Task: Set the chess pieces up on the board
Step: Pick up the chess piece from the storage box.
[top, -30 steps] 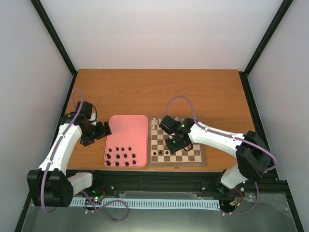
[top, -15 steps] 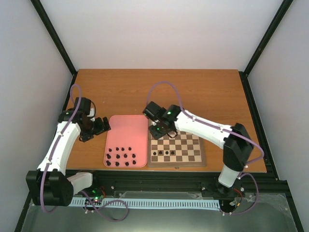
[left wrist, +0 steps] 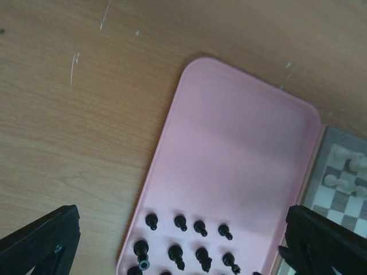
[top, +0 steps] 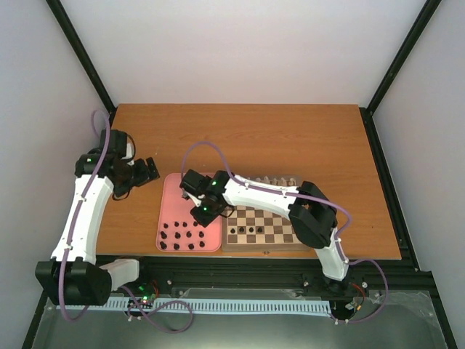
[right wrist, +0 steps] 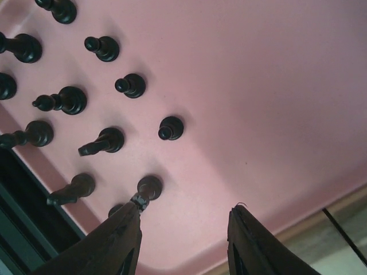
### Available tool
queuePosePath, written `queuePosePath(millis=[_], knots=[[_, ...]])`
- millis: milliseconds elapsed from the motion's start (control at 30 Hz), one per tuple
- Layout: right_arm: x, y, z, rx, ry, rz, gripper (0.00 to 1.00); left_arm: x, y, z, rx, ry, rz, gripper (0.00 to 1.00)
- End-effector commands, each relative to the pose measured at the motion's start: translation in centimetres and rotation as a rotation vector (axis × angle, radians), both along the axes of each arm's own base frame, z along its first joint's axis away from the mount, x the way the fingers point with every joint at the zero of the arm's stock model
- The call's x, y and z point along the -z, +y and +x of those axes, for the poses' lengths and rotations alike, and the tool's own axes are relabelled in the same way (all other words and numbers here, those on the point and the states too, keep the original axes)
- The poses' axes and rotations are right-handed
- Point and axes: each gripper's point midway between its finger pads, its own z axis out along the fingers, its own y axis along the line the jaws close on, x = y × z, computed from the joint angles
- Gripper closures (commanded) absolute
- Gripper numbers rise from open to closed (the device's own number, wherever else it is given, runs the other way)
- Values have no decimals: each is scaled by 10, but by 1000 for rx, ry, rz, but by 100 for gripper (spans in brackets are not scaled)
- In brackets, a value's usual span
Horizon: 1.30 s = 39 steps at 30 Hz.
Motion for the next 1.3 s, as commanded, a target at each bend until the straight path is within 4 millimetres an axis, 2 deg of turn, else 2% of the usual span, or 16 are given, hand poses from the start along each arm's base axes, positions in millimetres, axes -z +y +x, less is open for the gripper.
queuePosePath(millis=[0,300,700,933,1033,1167,1267], knots=[[4,21,-2,-62,40,42,57,-28,4,2,-18,-64,9,0],[30,39,-1,-97,86,22,57,-46,7,8,-16,-114,30,0],[53,37,6,-68,93,-50,67,-47,9,5,-15,-125,41,0],[56,36,8,-64,88,-63,79,-45,9,4,-14,-122,44,0],[57,35,8,-66,89,-68,87,-45,9,4,-16,-122,43,0],[50,35,13,-61,62,-62,97,-44,9,5,-16,-121,43,0],[37,34,18,-52,30,-47,97,-42,9,5,-15,-119,42,0]])
